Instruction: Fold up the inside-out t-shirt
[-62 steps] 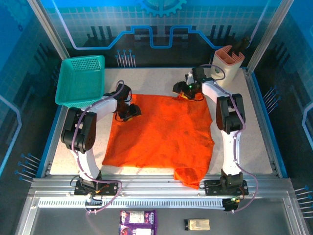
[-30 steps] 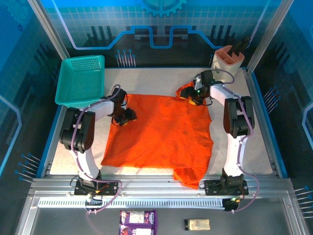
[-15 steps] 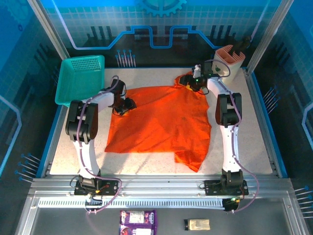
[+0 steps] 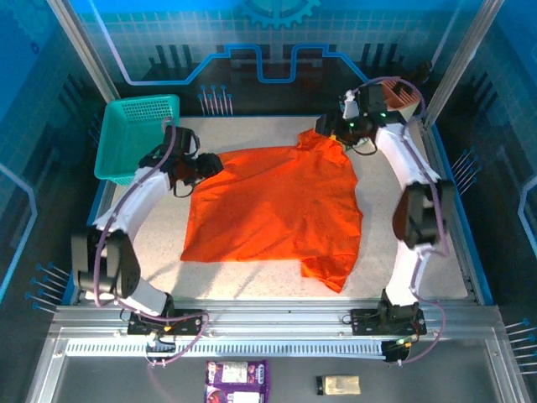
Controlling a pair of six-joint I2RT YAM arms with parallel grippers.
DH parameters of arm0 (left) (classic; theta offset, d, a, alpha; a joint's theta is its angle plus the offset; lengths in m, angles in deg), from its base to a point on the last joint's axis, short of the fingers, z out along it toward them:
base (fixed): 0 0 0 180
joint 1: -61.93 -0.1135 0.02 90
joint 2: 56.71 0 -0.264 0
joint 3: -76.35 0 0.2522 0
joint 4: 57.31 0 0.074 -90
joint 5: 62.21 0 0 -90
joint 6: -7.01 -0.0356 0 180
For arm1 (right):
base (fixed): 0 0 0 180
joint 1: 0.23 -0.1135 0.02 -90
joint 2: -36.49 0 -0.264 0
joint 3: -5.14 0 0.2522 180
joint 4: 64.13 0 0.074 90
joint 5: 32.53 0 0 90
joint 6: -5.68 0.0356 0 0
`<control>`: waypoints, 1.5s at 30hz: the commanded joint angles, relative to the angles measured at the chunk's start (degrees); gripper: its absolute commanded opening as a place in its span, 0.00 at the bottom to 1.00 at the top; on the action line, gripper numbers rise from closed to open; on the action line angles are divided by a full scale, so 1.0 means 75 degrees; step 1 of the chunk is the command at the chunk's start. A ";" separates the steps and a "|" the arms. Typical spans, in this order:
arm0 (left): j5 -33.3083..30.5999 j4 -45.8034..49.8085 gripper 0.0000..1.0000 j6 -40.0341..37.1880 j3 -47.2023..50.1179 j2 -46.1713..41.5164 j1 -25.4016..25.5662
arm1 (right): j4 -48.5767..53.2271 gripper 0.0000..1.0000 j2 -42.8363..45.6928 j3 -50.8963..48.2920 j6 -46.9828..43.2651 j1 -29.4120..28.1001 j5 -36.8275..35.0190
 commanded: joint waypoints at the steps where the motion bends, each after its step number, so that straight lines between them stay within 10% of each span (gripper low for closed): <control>1: -0.0209 0.0950 0.52 0.0098 0.0801 -0.0495 0.0141 | 0.0837 0.63 0.1447 -0.1714 0.0075 -0.0385 -0.0724; 19: -0.0785 0.1331 0.50 0.1376 0.3668 -0.2882 0.0472 | 0.2827 0.33 0.9033 -0.9815 0.4304 -0.2566 -0.2040; 45: -0.0927 0.1416 0.52 0.1396 0.3792 -0.3114 0.0472 | 0.0952 0.32 0.6570 -1.0330 0.5066 -0.3611 -0.1753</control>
